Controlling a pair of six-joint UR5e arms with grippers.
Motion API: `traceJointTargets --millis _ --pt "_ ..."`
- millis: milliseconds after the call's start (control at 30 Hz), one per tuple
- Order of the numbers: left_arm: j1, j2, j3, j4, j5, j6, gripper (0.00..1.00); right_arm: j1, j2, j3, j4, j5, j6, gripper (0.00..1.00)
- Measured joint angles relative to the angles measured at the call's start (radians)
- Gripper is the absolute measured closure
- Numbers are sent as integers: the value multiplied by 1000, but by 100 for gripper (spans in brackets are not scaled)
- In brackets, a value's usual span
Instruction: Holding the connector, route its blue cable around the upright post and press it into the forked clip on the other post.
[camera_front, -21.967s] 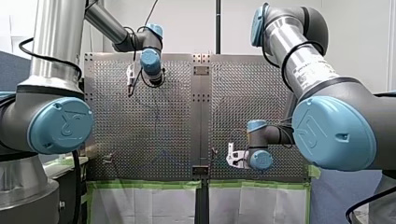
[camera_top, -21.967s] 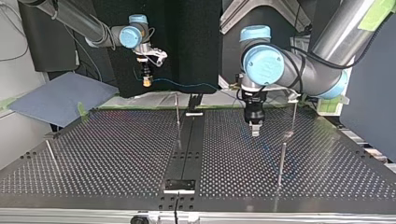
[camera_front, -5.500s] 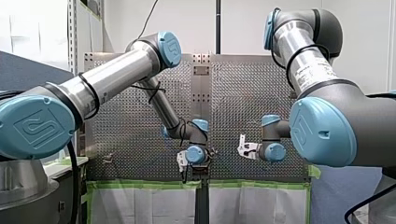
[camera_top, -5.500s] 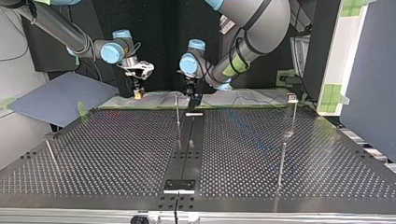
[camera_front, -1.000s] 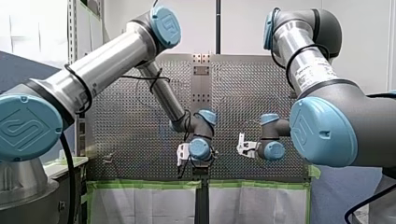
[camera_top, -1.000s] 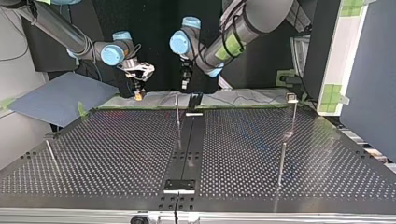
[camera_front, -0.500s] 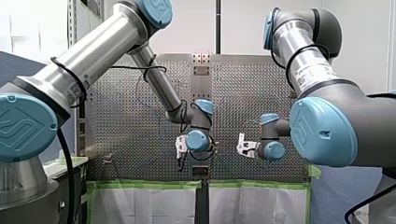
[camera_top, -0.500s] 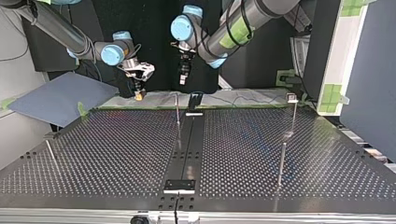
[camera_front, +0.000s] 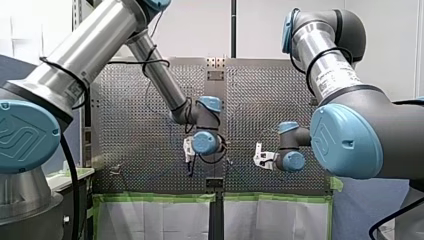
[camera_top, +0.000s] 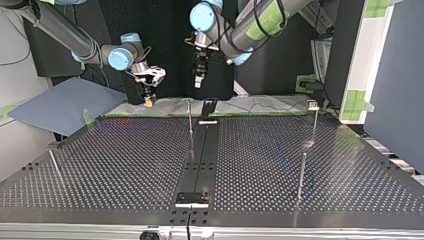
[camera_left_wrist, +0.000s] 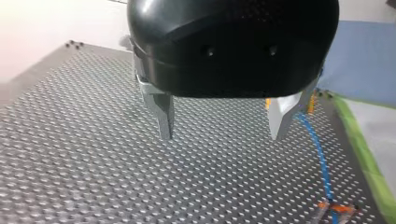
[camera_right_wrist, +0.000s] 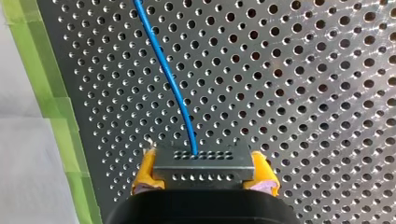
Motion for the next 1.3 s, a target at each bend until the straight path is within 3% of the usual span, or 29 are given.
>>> traceJointTargets --millis 267,667,867,1133,1300 --pt "0 69 -69 65 5 -5 0 -1 0 0 -3 0 1 100" --pt "-1 168 -168 78 16 -18 0 0 0 0 -3 0 2 100" --pt "7 213 -213 87 53 -56 0 0 0 0 -4 0 2 100" --pt "32 288 -291 154 127 -126 0 0 0 0 -3 0 2 100" --pt "49 302 -339 165 145 -146 0 0 0 0 0 0 2 100"
